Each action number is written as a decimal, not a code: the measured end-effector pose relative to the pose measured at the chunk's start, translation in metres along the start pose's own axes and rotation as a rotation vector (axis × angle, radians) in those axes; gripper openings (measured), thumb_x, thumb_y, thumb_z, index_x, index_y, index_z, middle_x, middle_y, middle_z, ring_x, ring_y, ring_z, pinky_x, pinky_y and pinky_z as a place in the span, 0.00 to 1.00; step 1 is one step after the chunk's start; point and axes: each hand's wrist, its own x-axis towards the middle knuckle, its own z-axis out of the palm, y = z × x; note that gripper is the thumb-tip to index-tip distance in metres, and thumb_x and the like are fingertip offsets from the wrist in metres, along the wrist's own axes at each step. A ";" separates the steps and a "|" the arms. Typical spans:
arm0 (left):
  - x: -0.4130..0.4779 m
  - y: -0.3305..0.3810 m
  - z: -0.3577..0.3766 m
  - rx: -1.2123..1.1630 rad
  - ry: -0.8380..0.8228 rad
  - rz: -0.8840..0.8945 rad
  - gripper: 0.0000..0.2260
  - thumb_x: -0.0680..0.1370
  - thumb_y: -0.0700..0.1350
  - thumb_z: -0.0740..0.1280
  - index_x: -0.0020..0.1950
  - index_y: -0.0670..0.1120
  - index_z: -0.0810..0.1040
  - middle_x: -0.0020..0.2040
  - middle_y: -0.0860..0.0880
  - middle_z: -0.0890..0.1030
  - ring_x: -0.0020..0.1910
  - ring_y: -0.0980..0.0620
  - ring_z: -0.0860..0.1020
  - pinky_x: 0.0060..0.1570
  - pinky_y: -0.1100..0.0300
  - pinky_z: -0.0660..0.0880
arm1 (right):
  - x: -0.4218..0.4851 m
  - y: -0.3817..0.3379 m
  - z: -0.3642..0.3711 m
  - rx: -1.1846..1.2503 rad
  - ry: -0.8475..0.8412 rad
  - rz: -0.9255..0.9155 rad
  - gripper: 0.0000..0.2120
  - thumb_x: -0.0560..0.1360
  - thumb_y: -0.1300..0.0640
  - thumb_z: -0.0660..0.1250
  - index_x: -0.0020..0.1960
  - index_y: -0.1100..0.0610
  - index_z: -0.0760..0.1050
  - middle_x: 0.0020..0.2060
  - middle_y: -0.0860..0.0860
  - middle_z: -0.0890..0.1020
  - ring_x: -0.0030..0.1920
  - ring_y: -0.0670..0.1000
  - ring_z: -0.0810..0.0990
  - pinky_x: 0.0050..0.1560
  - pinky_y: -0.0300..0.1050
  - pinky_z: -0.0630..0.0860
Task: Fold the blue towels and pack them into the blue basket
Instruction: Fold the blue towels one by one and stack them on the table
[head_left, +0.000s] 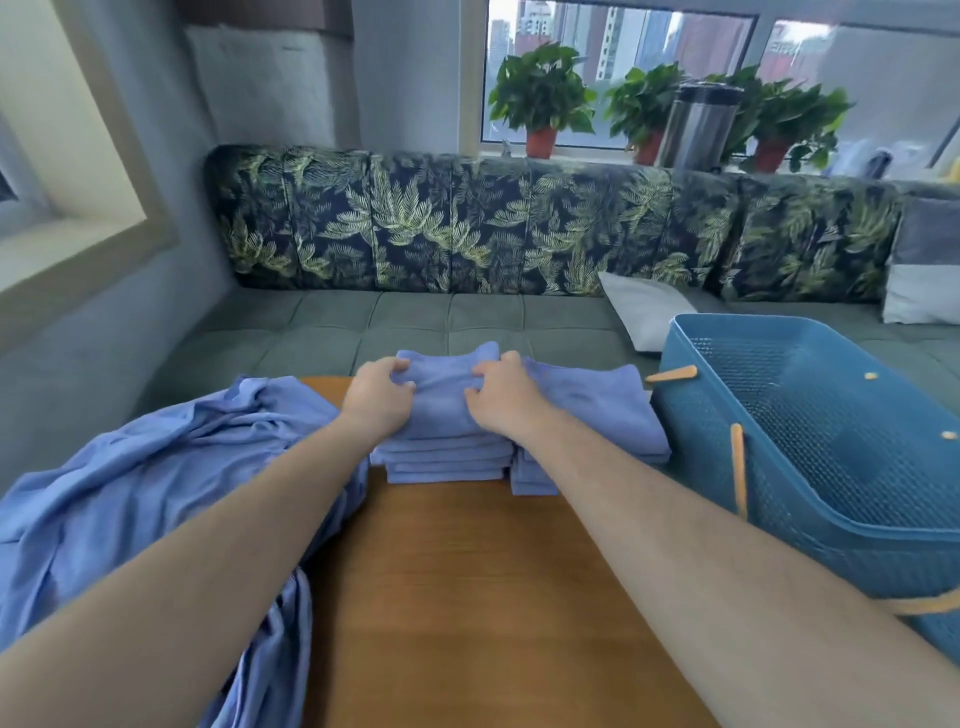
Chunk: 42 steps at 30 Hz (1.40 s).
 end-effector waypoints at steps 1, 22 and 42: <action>0.002 -0.007 0.006 0.085 0.007 0.001 0.17 0.81 0.44 0.64 0.69 0.44 0.76 0.70 0.43 0.74 0.60 0.46 0.76 0.56 0.63 0.67 | -0.001 0.000 0.002 -0.122 0.032 -0.015 0.18 0.80 0.53 0.62 0.68 0.57 0.74 0.73 0.56 0.61 0.71 0.59 0.65 0.64 0.50 0.69; -0.149 -0.065 -0.081 0.431 0.161 0.166 0.16 0.79 0.49 0.59 0.61 0.46 0.80 0.63 0.48 0.78 0.62 0.42 0.72 0.58 0.49 0.68 | -0.137 -0.093 0.068 0.009 0.070 -0.484 0.07 0.79 0.55 0.59 0.46 0.55 0.74 0.46 0.55 0.80 0.51 0.61 0.77 0.38 0.50 0.68; -0.231 -0.061 -0.096 -0.185 0.208 0.026 0.07 0.80 0.41 0.66 0.58 0.46 0.78 0.44 0.55 0.77 0.42 0.60 0.75 0.41 0.75 0.69 | -0.212 -0.091 0.079 0.895 -0.076 0.001 0.11 0.77 0.55 0.69 0.53 0.54 0.68 0.46 0.51 0.80 0.42 0.49 0.78 0.40 0.42 0.72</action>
